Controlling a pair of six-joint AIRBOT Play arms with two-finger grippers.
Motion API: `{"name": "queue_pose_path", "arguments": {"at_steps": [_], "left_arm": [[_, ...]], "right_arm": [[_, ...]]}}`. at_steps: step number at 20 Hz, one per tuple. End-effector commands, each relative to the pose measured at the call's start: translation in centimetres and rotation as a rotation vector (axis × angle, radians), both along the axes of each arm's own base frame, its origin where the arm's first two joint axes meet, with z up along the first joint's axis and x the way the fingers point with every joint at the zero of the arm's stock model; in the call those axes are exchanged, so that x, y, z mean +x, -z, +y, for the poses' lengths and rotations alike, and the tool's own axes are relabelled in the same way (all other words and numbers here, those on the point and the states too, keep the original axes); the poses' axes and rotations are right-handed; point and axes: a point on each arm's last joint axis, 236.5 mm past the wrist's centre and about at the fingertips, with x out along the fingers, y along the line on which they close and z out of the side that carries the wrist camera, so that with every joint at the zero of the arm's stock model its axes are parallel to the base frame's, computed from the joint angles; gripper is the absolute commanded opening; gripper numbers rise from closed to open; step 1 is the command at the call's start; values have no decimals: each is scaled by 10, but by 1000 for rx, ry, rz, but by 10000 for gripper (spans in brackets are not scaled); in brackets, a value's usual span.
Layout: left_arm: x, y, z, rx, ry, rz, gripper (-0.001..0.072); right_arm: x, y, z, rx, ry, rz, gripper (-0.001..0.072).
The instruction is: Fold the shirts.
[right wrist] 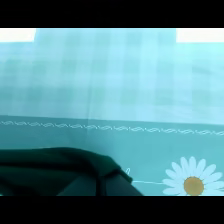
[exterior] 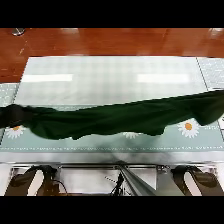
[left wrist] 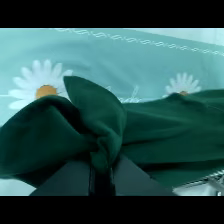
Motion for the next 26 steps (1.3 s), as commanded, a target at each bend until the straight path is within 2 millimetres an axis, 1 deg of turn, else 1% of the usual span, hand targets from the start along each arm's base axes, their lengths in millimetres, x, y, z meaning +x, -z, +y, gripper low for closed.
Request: {"name": "queue_pose_path", "arguments": {"at_steps": [1,3,5,7,8,10,11,12,13,14,15,16,17,18,19,20,21,22,23,24,25,26], "left_arm": [[58,44,-12,-166,-57,-18,36],[97,69,-11,-156,-91,-35,37],[131,100,-13,-141,-140,-32,37],[162,120,-21,-163,-192,-35,37],[178,125,-22,-172,-223,-48,38],[210,127,-21,-180,-273,-87,38],[221,127,-22,-179,-276,-95,39],[230,129,-24,-182,-269,-89,72],[233,131,-28,-190,-248,-69,289],[233,133,-34,-202,-219,-41,715],[229,132,-38,-220,-185,-5,705],[224,124,-35,-220,-133,18,705],[218,117,-22,-177,-76,23,705],[208,113,3,-114,-54,52,705],[197,113,32,-58,-75,96,705],[180,115,62,-12,-115,147,705],[160,120,83,15,-136,203,705],[136,128,95,16,-149,272,704],[115,139,100,1,-160,330,704],[95,153,101,-21,-181,379,704],[80,166,97,-45,-203,414,704],[68,180,88,-75,-217,445,704]], "right_arm": [[51,65,-7,14,-4,112,31],[95,96,-13,32,13,146,31],[140,130,-11,99,33,171,31],[181,161,-4,187,53,205,32],[201,173,-1,232,62,221,32],[237,190,6,308,72,241,33],[252,196,9,339,72,251,33],[265,202,14,379,68,266,36],[275,204,21,421,61,277,158],[283,205,27,457,50,290,454],[285,203,31,486,33,306,631],[282,197,32,497,7,329,630],[277,187,24,487,-21,339,630],[269,175,12,474,-55,345,630],[259,163,-4,460,-77,344,629],[248,154,-28,447,-63,341,629],[233,150,-55,417,-28,360,628],[216,152,-77,391,12,389,621],[199,157,-94,394,62,410,621],[184,162,-102,416,103,418,621],[169,173,-105,437,140,423,621],[154,185,-103,453,163,430,621]]}}
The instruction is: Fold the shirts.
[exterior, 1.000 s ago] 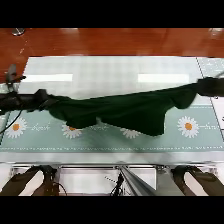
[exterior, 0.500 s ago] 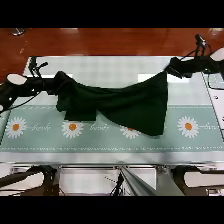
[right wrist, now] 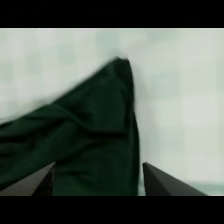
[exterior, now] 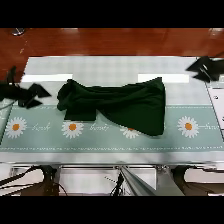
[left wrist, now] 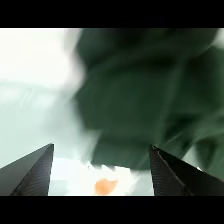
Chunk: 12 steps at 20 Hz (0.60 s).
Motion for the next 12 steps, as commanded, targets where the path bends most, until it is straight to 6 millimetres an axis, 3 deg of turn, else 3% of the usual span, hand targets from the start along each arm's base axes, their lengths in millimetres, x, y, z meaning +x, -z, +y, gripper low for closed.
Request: {"name": "queue_pose_path", "arguments": {"at_steps": [1,3,6,12], "left_arm": [[-59,39,-8,-70,-37,147,704],[-56,49,-32,-145,-31,92,704],[-34,51,-54,-190,-45,-17,704],[-20,57,-99,-120,96,-95,703]], "right_arm": [[-57,28,-9,22,66,57,621],[-83,47,14,55,40,68,621],[-99,58,42,142,44,38,621],[-110,72,53,184,56,58,620]]}}
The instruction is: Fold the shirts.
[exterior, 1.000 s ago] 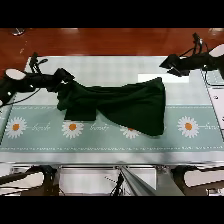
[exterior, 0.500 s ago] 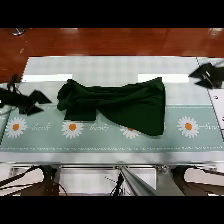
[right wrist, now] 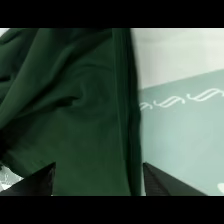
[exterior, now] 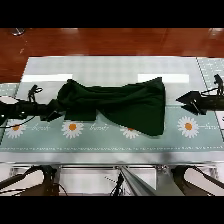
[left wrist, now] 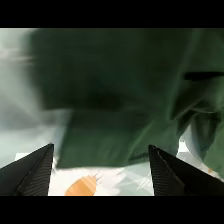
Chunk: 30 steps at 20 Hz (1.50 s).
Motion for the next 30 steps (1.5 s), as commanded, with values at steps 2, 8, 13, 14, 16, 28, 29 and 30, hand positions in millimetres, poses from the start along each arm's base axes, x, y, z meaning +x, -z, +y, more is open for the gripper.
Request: {"name": "queue_pose_path", "arguments": {"at_steps": [2,8,13,14,16,28,29,30], "left_arm": [[1,10,-41,29,118,-47,703],[-4,18,-70,18,177,-35,702],[16,11,-79,2,113,-87,648],[16,12,-82,1,123,-85,381],[16,13,-86,0,138,-84,37],[28,-1,-90,-13,152,-112,37],[28,-1,-90,-13,152,-112,37],[28,-1,-90,-12,152,-112,37]], "right_arm": [[-2,3,7,30,16,-12,621],[-1,2,7,33,20,-16,621],[-1,2,7,33,20,-16,621],[-1,3,6,28,18,-13,621],[-6,9,2,-3,10,7,621],[-85,72,37,-53,-154,358,621],[-82,73,43,-60,-174,348,621],[-80,73,49,-65,-182,341,621]]}}
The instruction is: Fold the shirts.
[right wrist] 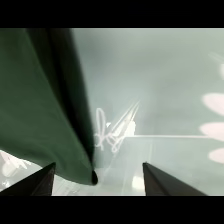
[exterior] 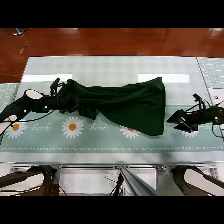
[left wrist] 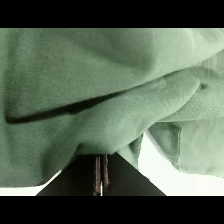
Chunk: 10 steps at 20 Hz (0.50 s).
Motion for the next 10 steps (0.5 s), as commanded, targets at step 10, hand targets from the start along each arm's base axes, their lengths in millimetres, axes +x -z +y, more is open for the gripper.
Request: {"name": "queue_pose_path", "arguments": {"at_steps": [10], "left_arm": [[0,0,0,0,1,0,37]], "right_arm": [[25,23,58,72,-5,0,621]]}}
